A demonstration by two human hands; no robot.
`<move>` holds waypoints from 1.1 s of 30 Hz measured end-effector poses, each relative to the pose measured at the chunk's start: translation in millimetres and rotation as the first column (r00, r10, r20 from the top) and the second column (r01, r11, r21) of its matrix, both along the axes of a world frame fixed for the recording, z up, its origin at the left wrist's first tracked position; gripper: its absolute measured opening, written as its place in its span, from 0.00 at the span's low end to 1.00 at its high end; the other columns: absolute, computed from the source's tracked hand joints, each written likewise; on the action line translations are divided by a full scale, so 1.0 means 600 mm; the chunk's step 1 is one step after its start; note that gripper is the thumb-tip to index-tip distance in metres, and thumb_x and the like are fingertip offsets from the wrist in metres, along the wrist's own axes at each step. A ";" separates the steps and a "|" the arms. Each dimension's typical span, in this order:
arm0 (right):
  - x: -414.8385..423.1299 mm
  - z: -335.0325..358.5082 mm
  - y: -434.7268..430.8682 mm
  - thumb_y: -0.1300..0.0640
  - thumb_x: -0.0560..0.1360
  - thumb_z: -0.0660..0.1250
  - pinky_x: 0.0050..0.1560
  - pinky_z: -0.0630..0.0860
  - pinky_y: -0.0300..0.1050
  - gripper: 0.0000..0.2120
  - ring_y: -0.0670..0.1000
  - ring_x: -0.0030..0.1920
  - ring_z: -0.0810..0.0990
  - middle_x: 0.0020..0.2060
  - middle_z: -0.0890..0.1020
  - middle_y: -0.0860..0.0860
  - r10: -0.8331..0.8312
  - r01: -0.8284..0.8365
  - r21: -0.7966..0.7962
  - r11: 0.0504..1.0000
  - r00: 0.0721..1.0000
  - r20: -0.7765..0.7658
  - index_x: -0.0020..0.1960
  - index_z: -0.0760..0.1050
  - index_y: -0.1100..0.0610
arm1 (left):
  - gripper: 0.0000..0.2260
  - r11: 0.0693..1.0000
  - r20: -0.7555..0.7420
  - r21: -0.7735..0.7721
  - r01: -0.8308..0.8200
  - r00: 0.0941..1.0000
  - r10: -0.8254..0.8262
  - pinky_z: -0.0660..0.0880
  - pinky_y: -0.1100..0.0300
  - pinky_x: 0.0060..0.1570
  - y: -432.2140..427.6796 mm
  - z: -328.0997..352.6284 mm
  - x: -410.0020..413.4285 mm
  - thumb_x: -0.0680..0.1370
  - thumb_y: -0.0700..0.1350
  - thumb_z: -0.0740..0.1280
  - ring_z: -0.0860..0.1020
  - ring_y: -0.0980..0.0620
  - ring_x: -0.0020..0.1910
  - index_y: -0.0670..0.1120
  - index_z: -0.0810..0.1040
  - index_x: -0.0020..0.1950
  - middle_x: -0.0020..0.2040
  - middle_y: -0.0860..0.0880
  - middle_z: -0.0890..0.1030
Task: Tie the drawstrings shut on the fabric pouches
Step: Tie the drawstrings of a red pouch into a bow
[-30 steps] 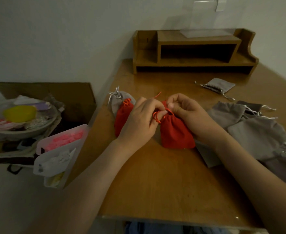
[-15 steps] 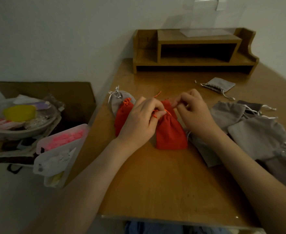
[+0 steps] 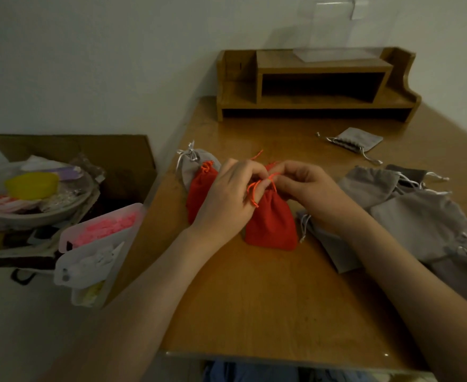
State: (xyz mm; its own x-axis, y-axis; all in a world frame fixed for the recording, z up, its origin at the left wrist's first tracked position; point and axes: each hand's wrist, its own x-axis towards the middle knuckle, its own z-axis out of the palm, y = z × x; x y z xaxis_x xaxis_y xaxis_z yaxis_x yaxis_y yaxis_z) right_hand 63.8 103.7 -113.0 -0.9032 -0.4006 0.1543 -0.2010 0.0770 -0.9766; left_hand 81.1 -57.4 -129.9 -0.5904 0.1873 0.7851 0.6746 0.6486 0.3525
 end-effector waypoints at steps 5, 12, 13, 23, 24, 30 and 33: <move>-0.006 -0.002 0.001 0.66 0.78 0.61 0.36 0.71 0.33 0.05 0.43 0.34 0.75 0.36 0.78 0.53 -0.100 0.098 -0.079 0.992 0.995 -0.023 0.50 0.75 0.65 | 0.05 1.000 -0.010 -0.006 -0.003 1.000 0.003 0.65 0.72 0.50 0.001 -0.001 0.000 0.76 0.40 0.67 0.71 0.55 0.45 0.39 0.77 0.46 0.42 0.49 0.78; -0.009 -0.005 -0.001 0.65 0.81 0.55 0.37 0.73 0.36 0.13 0.42 0.35 0.77 0.36 0.81 0.45 -0.194 0.193 -0.085 0.978 0.981 -0.005 0.47 0.77 0.55 | 0.07 0.992 0.073 0.057 -0.112 0.991 0.108 0.67 0.71 0.43 -0.009 -0.007 -0.005 0.78 0.43 0.64 0.74 0.56 0.42 0.41 0.79 0.46 0.41 0.47 0.80; -0.013 -0.006 0.002 0.65 0.81 0.54 0.37 0.73 0.38 0.14 0.44 0.36 0.77 0.37 0.81 0.48 -0.261 0.260 -0.046 0.965 0.965 -0.015 0.47 0.77 0.53 | 0.06 0.988 0.088 0.068 -0.142 0.987 0.136 0.66 0.72 0.41 -0.011 -0.007 -0.006 0.78 0.42 0.65 0.74 0.57 0.41 0.42 0.79 0.46 0.41 0.49 0.80; -0.025 -0.012 0.012 0.70 0.77 0.52 0.43 0.78 0.47 0.20 0.51 0.44 0.79 0.48 0.79 0.52 -0.329 0.337 0.174 0.925 0.941 -0.075 0.50 0.76 0.48 | 0.05 0.977 0.201 0.077 -0.199 0.963 0.181 0.64 0.66 0.35 -0.019 -0.002 -0.007 0.77 0.38 0.63 0.71 0.57 0.36 0.45 0.75 0.43 0.38 0.53 0.77; -0.022 -0.007 0.014 0.71 0.76 0.53 0.46 0.78 0.46 0.22 0.50 0.49 0.79 0.51 0.79 0.50 -0.287 0.298 0.162 0.941 0.954 -0.087 0.51 0.76 0.47 | 0.04 0.982 0.191 0.082 -0.167 0.970 0.149 0.65 0.68 0.36 -0.018 -0.001 -0.006 0.78 0.40 0.63 0.72 0.57 0.37 0.45 0.75 0.44 0.38 0.54 0.77; 0.006 0.014 0.013 0.54 0.76 0.62 0.56 0.75 0.43 0.13 0.49 0.57 0.77 0.55 0.80 0.50 0.137 -0.132 0.074 0.988 0.988 -0.072 0.60 0.76 0.55 | 0.10 0.995 0.093 0.103 0.015 0.995 -0.025 0.73 0.63 0.41 -0.008 0.003 0.001 0.80 0.47 0.60 0.77 0.53 0.40 0.42 0.76 0.47 0.39 0.51 0.78; 0.014 0.009 -0.006 0.52 0.75 0.65 0.47 0.75 0.37 0.11 0.47 0.46 0.80 0.46 0.81 0.52 0.100 -0.091 0.093 0.991 0.991 -0.094 0.52 0.78 0.58 | 0.12 0.995 0.049 0.095 0.004 0.999 -0.009 0.71 0.65 0.42 -0.006 0.001 -0.001 0.79 0.49 0.61 0.76 0.55 0.41 0.40 0.77 0.46 0.41 0.50 0.78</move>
State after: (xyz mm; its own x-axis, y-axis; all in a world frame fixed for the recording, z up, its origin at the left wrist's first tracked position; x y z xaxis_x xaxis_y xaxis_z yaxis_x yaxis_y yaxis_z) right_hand 72.5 100.4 -107.7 -0.8423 -0.5004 0.2006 -0.3064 0.1382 -0.9418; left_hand 80.6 -61.1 -129.6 -0.6281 0.1176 0.7692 0.6589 0.6064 0.4452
